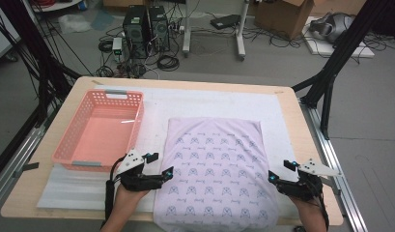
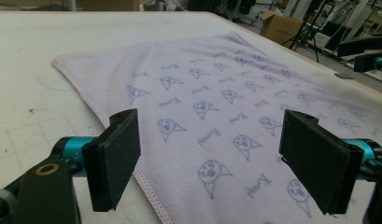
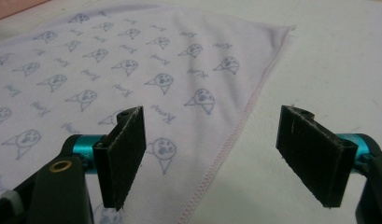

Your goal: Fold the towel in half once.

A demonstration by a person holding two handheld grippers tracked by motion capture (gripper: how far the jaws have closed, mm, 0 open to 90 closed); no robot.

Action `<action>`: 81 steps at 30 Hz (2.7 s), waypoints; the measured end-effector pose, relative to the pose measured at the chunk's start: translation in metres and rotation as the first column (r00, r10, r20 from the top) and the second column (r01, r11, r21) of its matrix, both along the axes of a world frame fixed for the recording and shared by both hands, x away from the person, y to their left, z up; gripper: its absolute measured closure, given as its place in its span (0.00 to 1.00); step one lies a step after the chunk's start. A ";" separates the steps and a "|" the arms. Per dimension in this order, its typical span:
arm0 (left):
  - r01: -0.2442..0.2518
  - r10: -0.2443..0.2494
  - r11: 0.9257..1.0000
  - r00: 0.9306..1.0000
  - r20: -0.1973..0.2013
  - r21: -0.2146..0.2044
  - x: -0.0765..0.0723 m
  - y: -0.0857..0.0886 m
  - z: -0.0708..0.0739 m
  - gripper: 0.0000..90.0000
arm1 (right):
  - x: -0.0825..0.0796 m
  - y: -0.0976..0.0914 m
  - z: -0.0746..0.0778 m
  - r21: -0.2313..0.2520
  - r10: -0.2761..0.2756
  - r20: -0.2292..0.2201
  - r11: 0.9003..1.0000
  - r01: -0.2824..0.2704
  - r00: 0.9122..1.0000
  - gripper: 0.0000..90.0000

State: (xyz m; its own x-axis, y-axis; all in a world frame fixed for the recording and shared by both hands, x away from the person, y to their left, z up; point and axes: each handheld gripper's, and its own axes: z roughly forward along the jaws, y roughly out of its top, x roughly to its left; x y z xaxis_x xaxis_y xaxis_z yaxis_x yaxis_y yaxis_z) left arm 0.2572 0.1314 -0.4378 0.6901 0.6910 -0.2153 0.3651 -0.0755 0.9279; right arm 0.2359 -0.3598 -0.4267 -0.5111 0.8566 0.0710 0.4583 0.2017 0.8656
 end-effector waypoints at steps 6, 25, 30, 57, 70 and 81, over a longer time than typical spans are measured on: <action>0.003 -0.002 1.000 0.999 -0.042 0.021 0.013 -0.003 0.000 0.30 | 0.009 0.006 -0.001 0.000 0.019 -0.020 1.000 -0.019 1.000 0.27; -0.105 0.119 0.989 0.984 -0.135 0.106 0.091 -0.024 -0.002 0.44 | 0.076 0.015 -0.009 -0.037 -0.046 -0.120 0.998 0.042 0.992 0.46; -0.119 0.145 0.981 0.974 -0.175 0.150 0.109 -0.027 -0.004 0.55 | 0.086 0.014 -0.011 -0.050 -0.049 -0.145 0.998 0.042 0.988 0.47; -0.225 0.271 0.933 0.953 -0.137 0.282 0.126 -0.033 0.016 0.96 | 0.131 0.025 -0.001 -0.201 -0.121 -0.143 0.975 0.091 0.982 0.97; -0.173 0.209 0.955 0.969 -0.135 0.240 0.116 -0.021 0.034 0.96 | 0.116 0.013 0.024 -0.057 -0.051 -0.093 0.997 0.046 0.994 0.97; -0.119 0.143 0.975 0.983 -0.116 0.188 0.074 -0.011 0.041 0.96 | 0.072 0.011 0.033 -0.082 0.025 -0.038 0.996 -0.028 0.999 0.96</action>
State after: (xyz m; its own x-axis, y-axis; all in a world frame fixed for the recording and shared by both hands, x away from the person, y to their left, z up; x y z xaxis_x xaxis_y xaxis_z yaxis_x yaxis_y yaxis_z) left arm 0.3311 0.1200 -0.3967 0.5658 0.8089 -0.1601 0.4975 -0.1799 0.8486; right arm 0.3079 -0.3493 -0.3941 -0.5321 0.8464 0.0201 0.4829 0.2839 0.8284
